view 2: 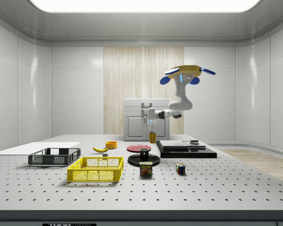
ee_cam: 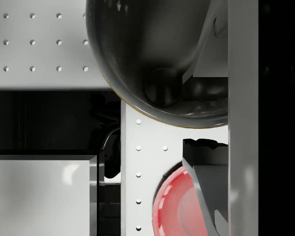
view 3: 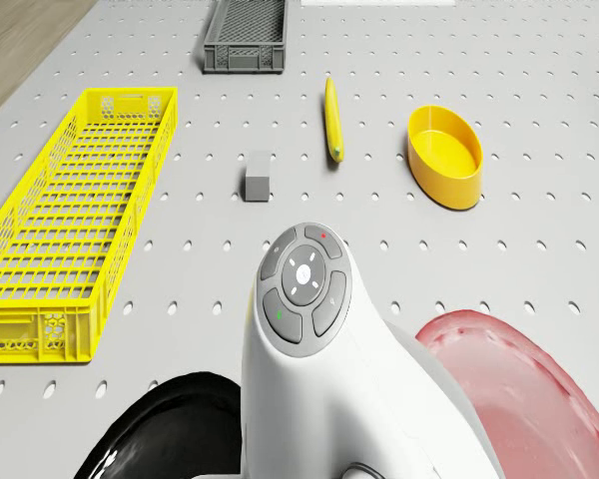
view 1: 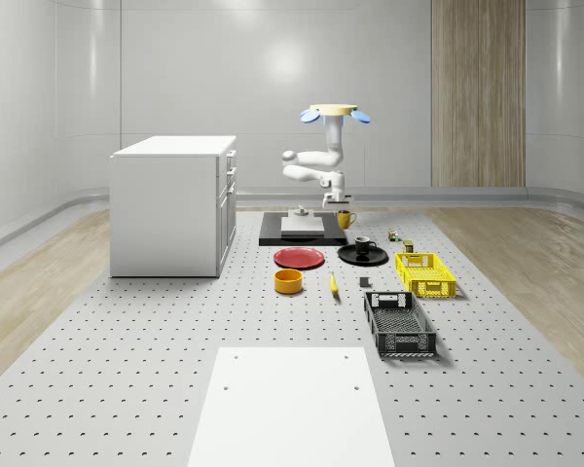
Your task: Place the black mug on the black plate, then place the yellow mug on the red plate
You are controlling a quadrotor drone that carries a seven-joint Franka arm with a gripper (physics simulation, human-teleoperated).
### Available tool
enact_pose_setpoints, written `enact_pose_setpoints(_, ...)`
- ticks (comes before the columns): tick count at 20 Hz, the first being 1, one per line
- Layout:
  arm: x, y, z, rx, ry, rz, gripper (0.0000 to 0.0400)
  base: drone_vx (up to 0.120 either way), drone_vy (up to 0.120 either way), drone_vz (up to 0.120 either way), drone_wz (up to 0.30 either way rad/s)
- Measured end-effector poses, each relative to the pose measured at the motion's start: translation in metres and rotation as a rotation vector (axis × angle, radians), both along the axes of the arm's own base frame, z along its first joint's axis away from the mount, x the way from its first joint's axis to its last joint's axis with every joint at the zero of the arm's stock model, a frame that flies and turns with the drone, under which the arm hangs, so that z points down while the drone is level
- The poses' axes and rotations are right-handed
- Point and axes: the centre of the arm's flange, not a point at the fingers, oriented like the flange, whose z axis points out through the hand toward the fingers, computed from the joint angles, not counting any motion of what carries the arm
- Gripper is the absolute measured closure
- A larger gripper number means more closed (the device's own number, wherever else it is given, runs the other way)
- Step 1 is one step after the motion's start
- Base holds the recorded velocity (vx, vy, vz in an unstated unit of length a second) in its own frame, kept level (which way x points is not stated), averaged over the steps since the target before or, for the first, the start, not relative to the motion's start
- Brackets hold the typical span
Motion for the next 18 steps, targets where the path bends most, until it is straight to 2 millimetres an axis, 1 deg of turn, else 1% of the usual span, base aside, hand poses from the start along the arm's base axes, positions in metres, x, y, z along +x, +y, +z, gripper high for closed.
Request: enact_pose_setpoints(18,0.0000,0.0000,0.0000,0.000,0.000,0.000,0.0290,0.120,-0.120,0.000,0.000)
